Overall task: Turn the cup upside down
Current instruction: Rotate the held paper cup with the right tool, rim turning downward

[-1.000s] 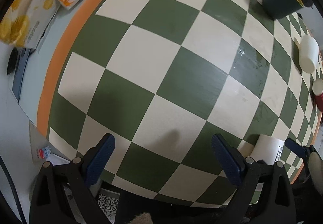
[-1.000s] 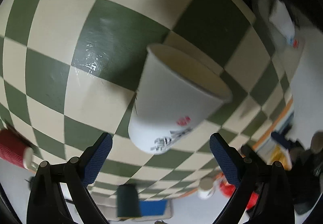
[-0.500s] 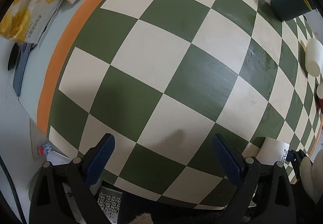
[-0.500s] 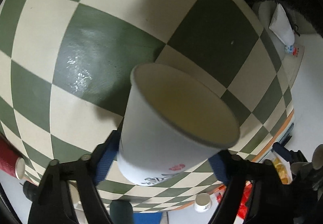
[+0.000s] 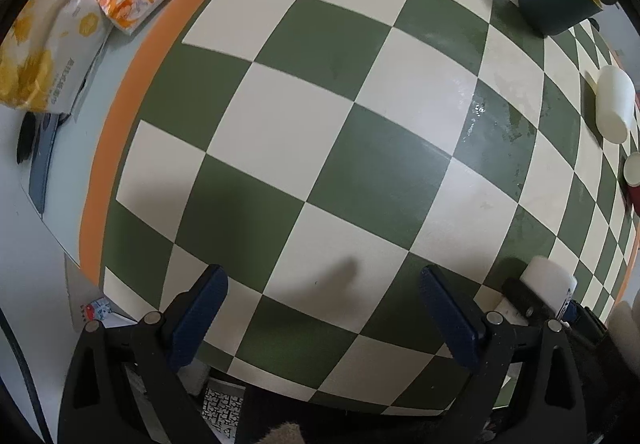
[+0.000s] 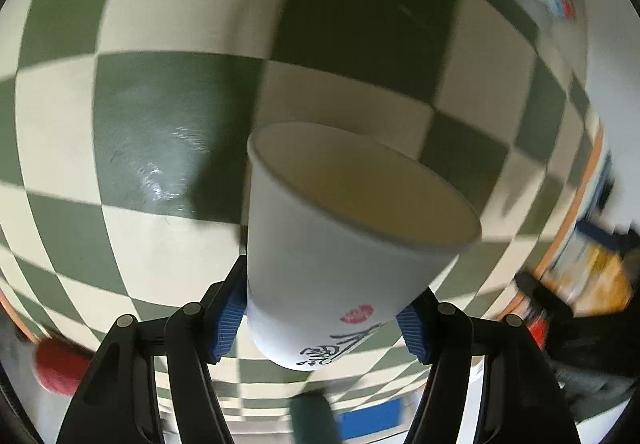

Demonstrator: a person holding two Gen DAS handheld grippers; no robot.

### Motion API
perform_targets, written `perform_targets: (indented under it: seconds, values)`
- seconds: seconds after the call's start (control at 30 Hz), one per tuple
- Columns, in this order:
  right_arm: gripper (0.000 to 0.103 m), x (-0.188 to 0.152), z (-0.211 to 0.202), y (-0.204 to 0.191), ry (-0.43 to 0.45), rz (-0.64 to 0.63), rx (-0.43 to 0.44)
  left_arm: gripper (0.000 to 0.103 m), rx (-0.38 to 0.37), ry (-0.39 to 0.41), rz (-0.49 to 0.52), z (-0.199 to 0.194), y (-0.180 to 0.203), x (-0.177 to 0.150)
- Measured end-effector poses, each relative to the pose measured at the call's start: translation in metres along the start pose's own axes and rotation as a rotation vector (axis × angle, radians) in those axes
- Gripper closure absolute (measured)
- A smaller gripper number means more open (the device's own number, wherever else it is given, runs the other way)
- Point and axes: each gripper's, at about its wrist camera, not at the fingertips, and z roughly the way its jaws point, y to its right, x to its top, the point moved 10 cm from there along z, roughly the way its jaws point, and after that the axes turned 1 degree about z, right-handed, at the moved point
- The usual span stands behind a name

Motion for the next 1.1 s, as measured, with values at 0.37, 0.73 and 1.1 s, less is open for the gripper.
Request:
perform_targets:
  seconds: [0.37,0.73,1.1]
  values:
    - [0.037,-0.046,0.01,0.047,-0.106,0.831,0.358,0.005,0.024,0.032,0.066,-0.022,0.017,0.011]
    - [0.037,-0.093,0.017,0.042,-0.111,1.637,0.705,0.005,0.034,0.064,0.166,-0.052,0.053,0.034]
    - [0.037,-0.137,0.021,0.005,-0.17,2.625,1.031,0.005,0.038,0.08,0.237,-0.059,0.073,0.03]
